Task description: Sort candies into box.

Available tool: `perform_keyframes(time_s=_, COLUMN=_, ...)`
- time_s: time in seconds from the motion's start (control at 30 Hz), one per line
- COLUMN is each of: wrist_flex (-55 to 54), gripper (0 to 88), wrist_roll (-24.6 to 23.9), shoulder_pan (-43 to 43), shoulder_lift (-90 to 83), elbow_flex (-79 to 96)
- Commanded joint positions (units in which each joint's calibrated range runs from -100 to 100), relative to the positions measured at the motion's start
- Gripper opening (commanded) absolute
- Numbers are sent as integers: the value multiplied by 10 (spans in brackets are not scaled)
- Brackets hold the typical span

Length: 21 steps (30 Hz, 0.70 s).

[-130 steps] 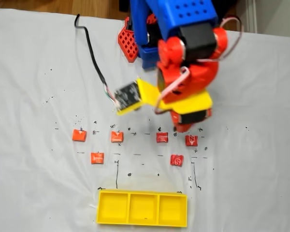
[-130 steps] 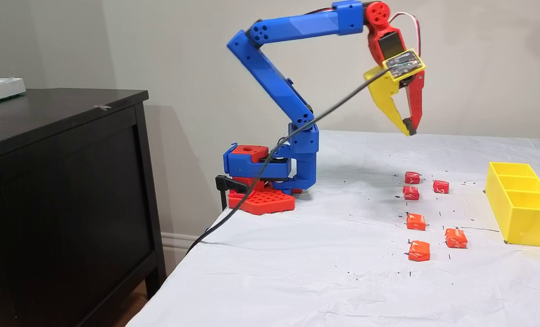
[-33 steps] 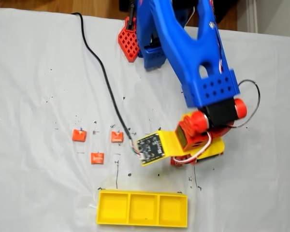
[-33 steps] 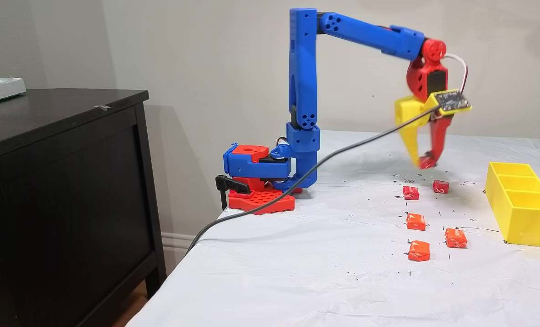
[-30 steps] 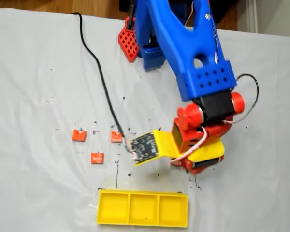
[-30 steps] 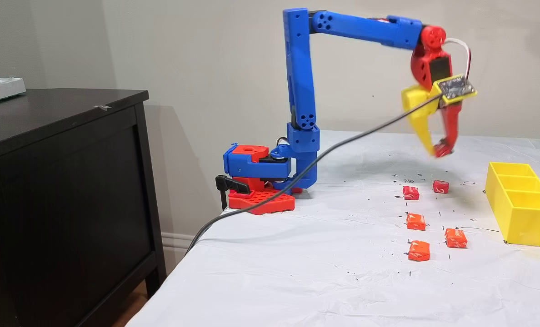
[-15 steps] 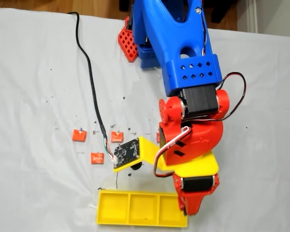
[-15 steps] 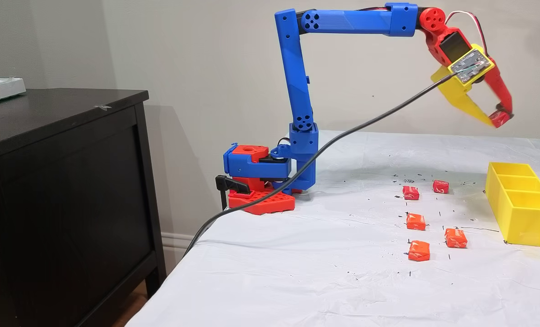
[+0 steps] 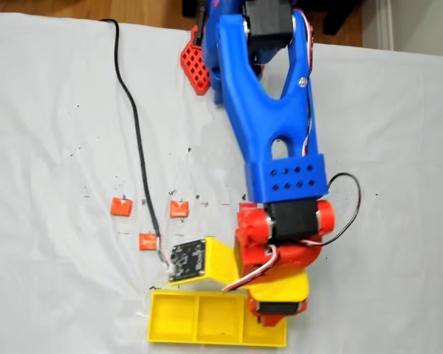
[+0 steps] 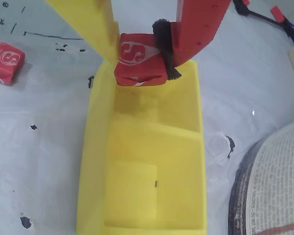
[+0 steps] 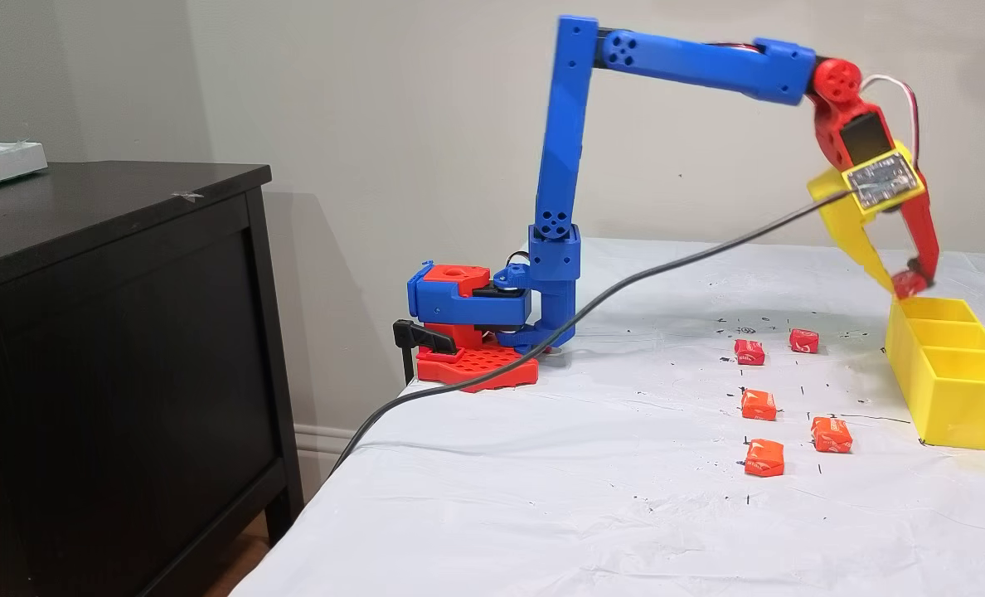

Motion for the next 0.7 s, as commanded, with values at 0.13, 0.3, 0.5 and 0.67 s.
perform_keyframes(time_s=0.13, wrist_flex=-23, gripper=1, wrist_roll=1, shoulder_pan=6, shoulder_lift=-6, elbow_flex=-71)
perform_keyframes(time_s=0.3, wrist_flex=0, gripper=1, wrist_roll=9, shoulder_pan=-4, shoulder_lift=-7, elbow_flex=-71)
perform_keyframes(time_s=0.5, wrist_flex=-7, gripper=74, wrist_roll=5, shoulder_pan=-4, shoulder_lift=6, elbow_flex=-72)
perform_keyframes(time_s=0.67, wrist_flex=8, gripper=219, wrist_roll=5, shoulder_pan=-6, shoulder_lift=13, elbow_flex=-83)
